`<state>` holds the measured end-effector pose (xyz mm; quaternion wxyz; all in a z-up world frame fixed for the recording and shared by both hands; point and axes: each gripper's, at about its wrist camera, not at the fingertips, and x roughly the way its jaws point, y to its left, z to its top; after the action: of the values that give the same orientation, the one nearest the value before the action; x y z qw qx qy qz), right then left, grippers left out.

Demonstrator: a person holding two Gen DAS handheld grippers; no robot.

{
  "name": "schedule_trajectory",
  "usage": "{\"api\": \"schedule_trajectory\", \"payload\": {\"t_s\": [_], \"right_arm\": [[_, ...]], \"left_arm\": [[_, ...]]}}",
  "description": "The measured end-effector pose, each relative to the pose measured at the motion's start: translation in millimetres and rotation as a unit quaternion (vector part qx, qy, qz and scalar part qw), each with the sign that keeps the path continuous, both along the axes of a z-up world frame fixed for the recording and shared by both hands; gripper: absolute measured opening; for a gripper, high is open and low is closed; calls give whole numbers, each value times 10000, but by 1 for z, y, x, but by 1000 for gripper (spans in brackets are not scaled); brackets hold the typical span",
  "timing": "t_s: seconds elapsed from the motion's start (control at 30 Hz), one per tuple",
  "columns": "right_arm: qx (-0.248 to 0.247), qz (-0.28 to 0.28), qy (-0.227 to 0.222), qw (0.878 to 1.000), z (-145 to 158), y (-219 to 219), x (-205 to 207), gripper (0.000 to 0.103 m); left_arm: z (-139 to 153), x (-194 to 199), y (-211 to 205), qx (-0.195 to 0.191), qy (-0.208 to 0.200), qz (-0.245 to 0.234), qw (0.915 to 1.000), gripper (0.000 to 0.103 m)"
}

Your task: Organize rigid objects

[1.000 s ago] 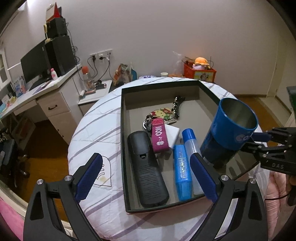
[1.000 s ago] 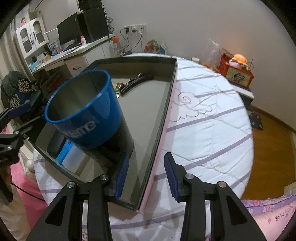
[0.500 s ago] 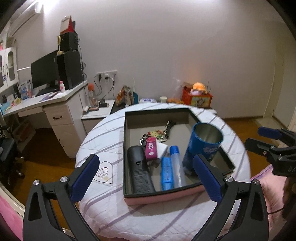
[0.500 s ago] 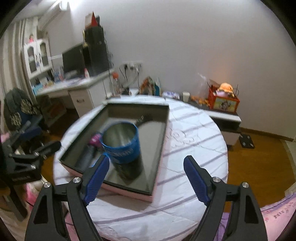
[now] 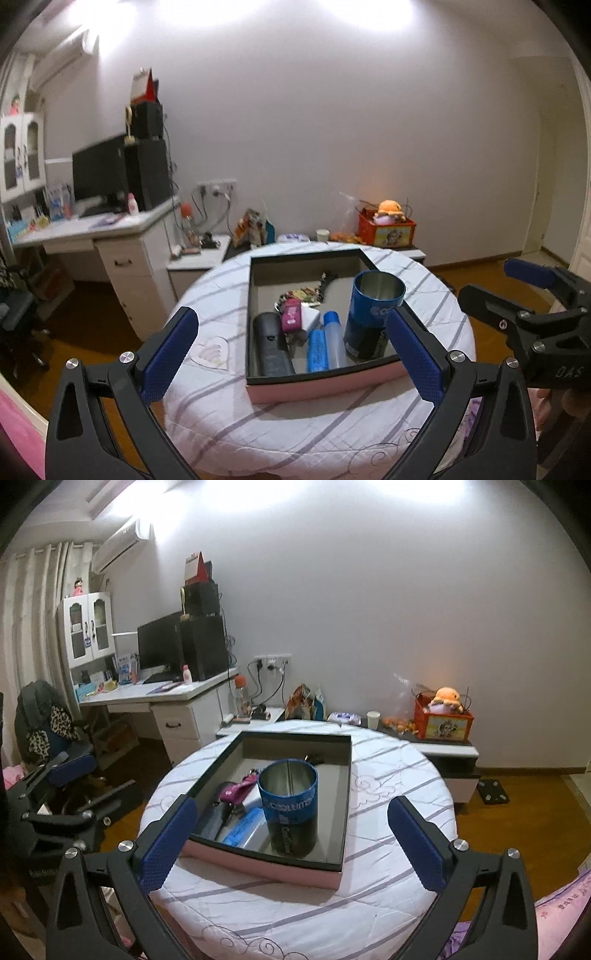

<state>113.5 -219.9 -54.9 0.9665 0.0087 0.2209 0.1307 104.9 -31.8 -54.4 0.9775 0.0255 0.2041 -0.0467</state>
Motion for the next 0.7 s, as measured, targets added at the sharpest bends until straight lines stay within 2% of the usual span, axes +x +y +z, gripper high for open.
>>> {"api": "schedule_trajectory", "payload": {"t_s": [0.2, 0.4, 0.5, 0.7], "right_arm": [[37, -107, -236, 9997, 8, 0, -15, 103], [123, -212, -350, 9991, 13, -6, -35, 103], [115, -347, -451, 9983, 15, -8, -45, 103], [293, -348, -648, 9969, 19, -11, -63, 103]], "left_arm": [[9, -18, 3, 74, -139, 161, 9997, 103], [16, -37, 12, -218, -267, 294, 9990, 103], [20, -47, 11, -350, -348, 216, 9985, 103], [30, -77, -1, -106, -633, 150, 9978, 103]]}}
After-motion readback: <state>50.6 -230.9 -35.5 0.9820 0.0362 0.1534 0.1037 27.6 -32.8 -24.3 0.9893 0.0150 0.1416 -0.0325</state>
